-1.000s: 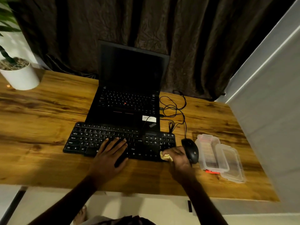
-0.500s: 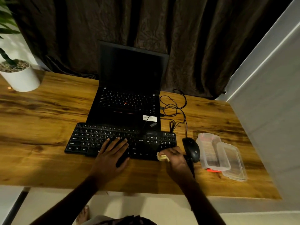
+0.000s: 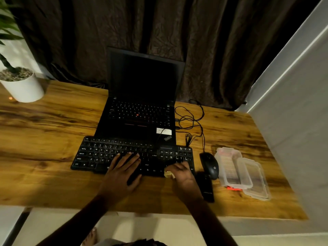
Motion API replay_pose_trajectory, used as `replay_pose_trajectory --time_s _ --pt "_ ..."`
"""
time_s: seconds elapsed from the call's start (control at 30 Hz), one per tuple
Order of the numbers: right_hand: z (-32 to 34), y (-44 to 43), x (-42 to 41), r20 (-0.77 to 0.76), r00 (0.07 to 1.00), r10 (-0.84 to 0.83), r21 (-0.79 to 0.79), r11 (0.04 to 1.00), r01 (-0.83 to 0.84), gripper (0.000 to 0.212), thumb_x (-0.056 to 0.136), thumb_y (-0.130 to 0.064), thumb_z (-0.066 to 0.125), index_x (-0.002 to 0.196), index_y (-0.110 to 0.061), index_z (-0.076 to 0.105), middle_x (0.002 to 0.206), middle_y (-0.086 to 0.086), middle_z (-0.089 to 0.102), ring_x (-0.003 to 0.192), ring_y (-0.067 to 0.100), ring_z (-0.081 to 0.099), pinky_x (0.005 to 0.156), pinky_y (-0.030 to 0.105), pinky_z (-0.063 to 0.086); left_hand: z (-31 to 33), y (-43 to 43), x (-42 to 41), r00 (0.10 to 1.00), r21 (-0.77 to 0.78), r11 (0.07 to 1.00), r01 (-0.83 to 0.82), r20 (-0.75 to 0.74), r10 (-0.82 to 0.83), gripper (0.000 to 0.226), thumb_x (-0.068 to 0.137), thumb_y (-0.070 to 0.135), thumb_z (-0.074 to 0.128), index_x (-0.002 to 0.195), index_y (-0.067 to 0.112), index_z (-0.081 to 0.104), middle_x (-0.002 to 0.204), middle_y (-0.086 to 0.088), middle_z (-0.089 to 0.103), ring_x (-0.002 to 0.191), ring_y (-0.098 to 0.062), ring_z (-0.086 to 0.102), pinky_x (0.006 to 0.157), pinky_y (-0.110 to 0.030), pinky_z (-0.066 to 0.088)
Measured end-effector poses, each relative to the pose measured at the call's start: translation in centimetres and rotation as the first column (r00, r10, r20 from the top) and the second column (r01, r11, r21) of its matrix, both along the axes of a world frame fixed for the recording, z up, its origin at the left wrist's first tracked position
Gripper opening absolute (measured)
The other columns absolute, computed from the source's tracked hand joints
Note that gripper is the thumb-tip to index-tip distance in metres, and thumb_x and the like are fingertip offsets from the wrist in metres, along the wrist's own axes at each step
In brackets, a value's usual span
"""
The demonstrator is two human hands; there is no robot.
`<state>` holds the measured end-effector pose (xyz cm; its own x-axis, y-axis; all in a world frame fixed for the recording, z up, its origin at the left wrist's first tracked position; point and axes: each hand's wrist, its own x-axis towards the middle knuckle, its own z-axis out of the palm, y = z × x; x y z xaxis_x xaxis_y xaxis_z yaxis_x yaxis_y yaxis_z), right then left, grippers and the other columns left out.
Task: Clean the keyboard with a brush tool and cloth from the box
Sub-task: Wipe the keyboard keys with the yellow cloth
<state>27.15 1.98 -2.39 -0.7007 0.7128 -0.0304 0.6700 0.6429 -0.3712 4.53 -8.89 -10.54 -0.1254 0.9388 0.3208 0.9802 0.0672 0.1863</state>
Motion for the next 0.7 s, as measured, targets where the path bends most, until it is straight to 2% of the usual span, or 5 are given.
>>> replay_pose_trajectory --time_s 0.1,0.17,0.27,0.5,0.7 --pt "0.0 0.2 -0.4 0.041 0.998 0.048 -0.022 0.999 -0.047 0.040 0.093 -0.007 0.045 0.127 -0.023 0.059 0.131 -0.001 0.055 0.123 0.019 0.041 0.101 0.032 0.042 0.0 0.0 0.0 1.000 0.018 1.000 0.003 0.001 -0.003 0.059 0.097 0.055 0.039 0.140 0.018 0.057 0.152 0.001 0.049 0.145 -0.018 0.036 0.118 -0.053 0.027" --pt "0.0 1.2 0.4 0.045 0.998 -0.035 -0.039 0.999 0.037 0.043 0.093 -0.005 0.046 0.128 -0.028 0.057 0.133 -0.003 0.053 0.124 0.017 0.039 0.102 0.029 0.041 -0.1 0.0 0.0 1.000 0.019 1.000 0.004 0.002 -0.004 0.059 0.098 0.056 0.039 0.140 0.019 0.057 0.151 0.001 0.049 0.145 -0.018 0.036 0.118 -0.053 0.027" --pt "0.2 2.2 0.7 0.068 0.989 -0.131 -0.039 0.990 0.134 0.050 0.091 -0.002 0.047 0.131 -0.030 0.055 0.137 -0.002 0.051 0.129 0.018 0.036 0.106 0.032 0.039 -0.1 0.1 0.0 1.000 0.023 1.000 0.001 -0.009 -0.001 0.059 0.097 0.056 0.038 0.140 0.019 0.057 0.151 0.001 0.050 0.145 -0.018 0.036 0.118 -0.052 0.025" --pt "0.8 -0.1 -2.2 0.166 0.984 0.060 -0.061 0.997 -0.051 0.042 0.095 -0.007 0.046 0.132 -0.027 0.050 0.138 -0.002 0.046 0.128 0.018 0.035 0.109 0.032 0.034 -0.1 0.1 0.0 1.000 0.012 1.000 0.004 -0.023 -0.004 0.060 0.097 0.056 0.037 0.138 0.018 0.058 0.150 -0.001 0.050 0.144 -0.020 0.037 0.116 -0.053 0.026" --pt "1.1 2.5 -0.8 0.167 0.976 -0.138 -0.039 0.989 0.146 0.051 0.092 -0.001 0.046 0.134 -0.031 0.049 0.142 -0.002 0.044 0.132 0.021 0.032 0.110 0.035 0.036 0.0 0.0 0.0 1.000 -0.010 1.000 -0.007 0.003 0.007 0.060 0.098 0.058 0.038 0.143 0.021 0.054 0.153 0.003 0.046 0.146 -0.017 0.034 0.118 -0.052 0.025"
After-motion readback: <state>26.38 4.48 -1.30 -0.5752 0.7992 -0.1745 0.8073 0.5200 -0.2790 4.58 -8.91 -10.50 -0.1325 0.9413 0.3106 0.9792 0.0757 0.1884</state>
